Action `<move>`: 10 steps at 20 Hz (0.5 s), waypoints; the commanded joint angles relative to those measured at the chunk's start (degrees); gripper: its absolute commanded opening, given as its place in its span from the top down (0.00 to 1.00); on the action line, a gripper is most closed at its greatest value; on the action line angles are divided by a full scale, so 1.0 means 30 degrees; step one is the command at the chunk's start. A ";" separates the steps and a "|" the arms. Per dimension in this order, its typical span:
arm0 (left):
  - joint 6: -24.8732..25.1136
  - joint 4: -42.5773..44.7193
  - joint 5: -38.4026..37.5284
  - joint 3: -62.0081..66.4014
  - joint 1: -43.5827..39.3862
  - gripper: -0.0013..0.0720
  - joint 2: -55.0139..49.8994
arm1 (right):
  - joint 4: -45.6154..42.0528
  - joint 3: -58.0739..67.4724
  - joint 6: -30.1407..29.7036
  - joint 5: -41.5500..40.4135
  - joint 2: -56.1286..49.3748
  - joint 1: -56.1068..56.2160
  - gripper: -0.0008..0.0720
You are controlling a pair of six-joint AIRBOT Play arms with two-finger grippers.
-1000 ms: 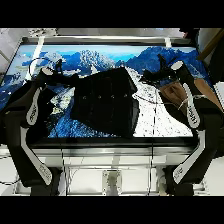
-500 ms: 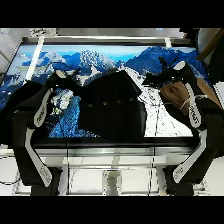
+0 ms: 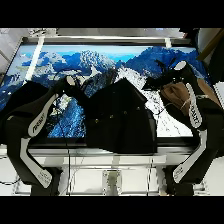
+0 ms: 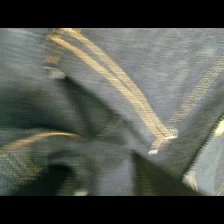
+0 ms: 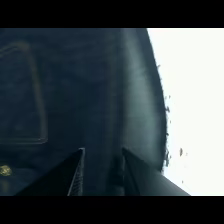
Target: Fold the clothes and pants, and hang the long-sleeved shirts on hangers.
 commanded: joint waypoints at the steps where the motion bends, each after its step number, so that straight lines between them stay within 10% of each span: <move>1: -0.0364 0.0080 0.0277 -0.0226 0.0787 0.04 0.1311 | -0.0087 0.0022 -0.0102 -0.3206 -0.0095 0.0197 0.62; 10: -0.1362 0.0073 0.1217 -0.0226 0.1814 0.04 0.1807 | 0.0372 0.5778 0.0160 -0.1931 -0.4532 0.1953 0.47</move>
